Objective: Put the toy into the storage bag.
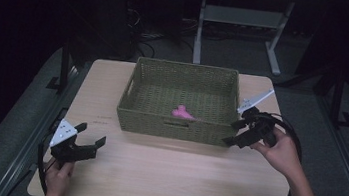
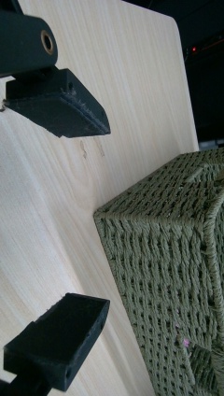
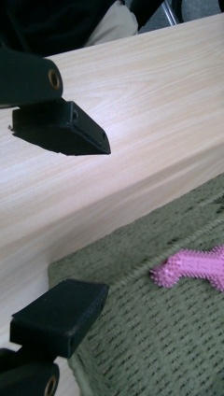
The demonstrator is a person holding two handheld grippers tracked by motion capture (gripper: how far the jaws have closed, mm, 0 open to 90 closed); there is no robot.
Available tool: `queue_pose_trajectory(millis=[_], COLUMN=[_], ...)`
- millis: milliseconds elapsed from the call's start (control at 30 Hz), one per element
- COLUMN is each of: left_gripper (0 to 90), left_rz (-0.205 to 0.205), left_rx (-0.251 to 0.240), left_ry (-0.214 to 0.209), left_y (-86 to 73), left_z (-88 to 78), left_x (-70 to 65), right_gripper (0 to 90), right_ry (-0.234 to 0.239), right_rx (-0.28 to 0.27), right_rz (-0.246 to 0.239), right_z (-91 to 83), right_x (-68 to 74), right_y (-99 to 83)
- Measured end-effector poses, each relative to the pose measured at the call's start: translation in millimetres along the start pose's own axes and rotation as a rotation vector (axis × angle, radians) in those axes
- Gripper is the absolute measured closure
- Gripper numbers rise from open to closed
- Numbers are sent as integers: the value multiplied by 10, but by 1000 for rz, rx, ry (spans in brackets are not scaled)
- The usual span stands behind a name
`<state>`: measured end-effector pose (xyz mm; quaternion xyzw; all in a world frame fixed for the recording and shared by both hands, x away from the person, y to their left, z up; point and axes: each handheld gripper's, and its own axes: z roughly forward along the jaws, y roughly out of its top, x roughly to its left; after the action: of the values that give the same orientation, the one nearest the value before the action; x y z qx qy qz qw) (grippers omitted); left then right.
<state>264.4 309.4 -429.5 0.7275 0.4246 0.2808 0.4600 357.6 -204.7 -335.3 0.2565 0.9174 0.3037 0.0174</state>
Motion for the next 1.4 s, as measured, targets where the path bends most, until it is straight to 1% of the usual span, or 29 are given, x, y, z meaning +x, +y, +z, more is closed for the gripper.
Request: queue_pose_trajectory(millis=[200,267,400,500,933,1133,1400], left_gripper=[133,133,133,133,133,133,133], left_rz=[-4,-2,0,-2,-3,-2,2], left_rx=[-1,-1,-1,-1,-2,-1,-1], left_ry=[1,-3,0,-1,0,1,1], left_y=[-1,-1,-1,-3,-5,-5,-5], left_z=[3,3,1,0,-3,-2,-2], left_x=[1,1,-1,2,-2,-10,-13], right_gripper=[269,266,264,264,264,261,258], right_ry=[-2,6,-2,-2,6,11,13], right_rx=[0,0,10,8,0,-6,-7], right_rz=[-5,1,-2,0,29,54,66], right_z=[-9,0,28,46,133,182,211], right_x=[71,78,99,113,171,186,211], right_y=[-87,-116,-180,-229,-503,-639,-777])
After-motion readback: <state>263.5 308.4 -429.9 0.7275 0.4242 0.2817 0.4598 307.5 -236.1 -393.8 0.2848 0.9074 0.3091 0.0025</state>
